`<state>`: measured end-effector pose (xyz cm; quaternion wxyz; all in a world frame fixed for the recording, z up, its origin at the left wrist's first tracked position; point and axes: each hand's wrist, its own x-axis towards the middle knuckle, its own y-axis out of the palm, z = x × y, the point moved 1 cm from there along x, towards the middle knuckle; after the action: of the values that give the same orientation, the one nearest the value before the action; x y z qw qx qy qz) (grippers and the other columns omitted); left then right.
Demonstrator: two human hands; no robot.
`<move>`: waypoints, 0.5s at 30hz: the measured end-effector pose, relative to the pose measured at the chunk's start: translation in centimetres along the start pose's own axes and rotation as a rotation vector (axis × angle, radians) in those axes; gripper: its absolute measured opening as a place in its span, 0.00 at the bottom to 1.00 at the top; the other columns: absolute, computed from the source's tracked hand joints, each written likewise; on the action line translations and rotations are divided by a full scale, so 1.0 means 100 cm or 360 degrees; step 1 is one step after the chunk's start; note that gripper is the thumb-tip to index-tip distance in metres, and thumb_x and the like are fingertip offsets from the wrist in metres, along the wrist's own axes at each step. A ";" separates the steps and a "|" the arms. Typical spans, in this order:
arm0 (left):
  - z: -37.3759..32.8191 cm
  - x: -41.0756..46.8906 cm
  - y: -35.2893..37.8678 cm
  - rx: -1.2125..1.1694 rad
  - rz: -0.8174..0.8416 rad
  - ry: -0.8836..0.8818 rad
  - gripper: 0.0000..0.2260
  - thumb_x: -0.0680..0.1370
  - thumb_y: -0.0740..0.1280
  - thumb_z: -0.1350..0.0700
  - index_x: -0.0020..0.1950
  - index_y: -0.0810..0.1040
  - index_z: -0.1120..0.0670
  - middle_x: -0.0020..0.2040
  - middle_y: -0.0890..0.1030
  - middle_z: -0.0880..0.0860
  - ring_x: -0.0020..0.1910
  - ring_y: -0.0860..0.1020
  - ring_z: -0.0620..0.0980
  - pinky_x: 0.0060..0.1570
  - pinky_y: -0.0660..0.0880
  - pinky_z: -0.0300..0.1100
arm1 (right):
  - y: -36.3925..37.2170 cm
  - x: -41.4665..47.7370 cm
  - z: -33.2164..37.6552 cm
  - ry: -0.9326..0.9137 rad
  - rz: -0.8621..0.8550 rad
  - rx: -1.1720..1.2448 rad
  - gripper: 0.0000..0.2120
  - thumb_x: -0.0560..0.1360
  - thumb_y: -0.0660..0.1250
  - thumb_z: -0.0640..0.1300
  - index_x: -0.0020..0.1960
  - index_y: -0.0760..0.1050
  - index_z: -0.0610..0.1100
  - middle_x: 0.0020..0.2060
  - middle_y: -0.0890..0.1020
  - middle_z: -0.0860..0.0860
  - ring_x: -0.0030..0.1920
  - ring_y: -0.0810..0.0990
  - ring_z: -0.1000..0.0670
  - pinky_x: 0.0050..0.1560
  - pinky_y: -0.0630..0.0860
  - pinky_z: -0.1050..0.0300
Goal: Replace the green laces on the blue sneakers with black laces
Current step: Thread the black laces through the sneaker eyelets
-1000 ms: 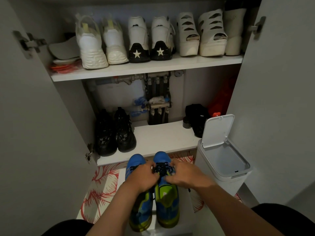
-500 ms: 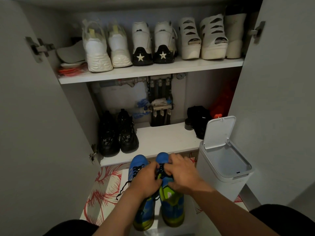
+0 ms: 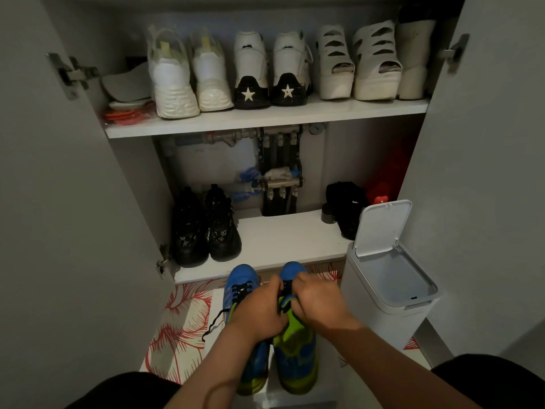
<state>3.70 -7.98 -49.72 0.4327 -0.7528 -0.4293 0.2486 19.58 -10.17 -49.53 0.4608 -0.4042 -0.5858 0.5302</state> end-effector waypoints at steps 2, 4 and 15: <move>-0.003 0.002 0.003 0.0072 -0.0115 0.0054 0.12 0.76 0.67 0.50 0.53 0.65 0.50 0.47 0.78 0.52 0.43 0.78 0.51 0.40 0.75 0.46 | 0.002 -0.001 -0.001 -0.0002 0.0010 0.0043 0.16 0.80 0.56 0.52 0.60 0.73 0.44 0.58 0.76 0.48 0.56 0.76 0.46 0.50 0.70 0.52; -0.007 0.004 0.003 0.0153 -0.0232 0.0111 0.08 0.80 0.64 0.51 0.55 0.69 0.53 0.52 0.75 0.52 0.46 0.77 0.52 0.43 0.74 0.48 | 0.002 -0.002 -0.004 0.0041 -0.0056 0.0160 0.15 0.81 0.58 0.54 0.58 0.75 0.45 0.56 0.77 0.49 0.55 0.77 0.47 0.50 0.70 0.52; -0.004 0.005 -0.003 0.0043 -0.0293 -0.0023 0.04 0.76 0.61 0.62 0.42 0.71 0.56 0.40 0.76 0.53 0.39 0.74 0.51 0.39 0.70 0.46 | 0.009 -0.014 -0.013 0.0359 -0.0003 0.0567 0.18 0.71 0.70 0.55 0.56 0.70 0.49 0.51 0.79 0.52 0.49 0.81 0.47 0.46 0.76 0.55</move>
<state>4.09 -7.66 -49.32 0.4607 -0.7024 -0.4964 0.2189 21.17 -11.06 -50.59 0.5881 -0.3727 -0.4278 0.5763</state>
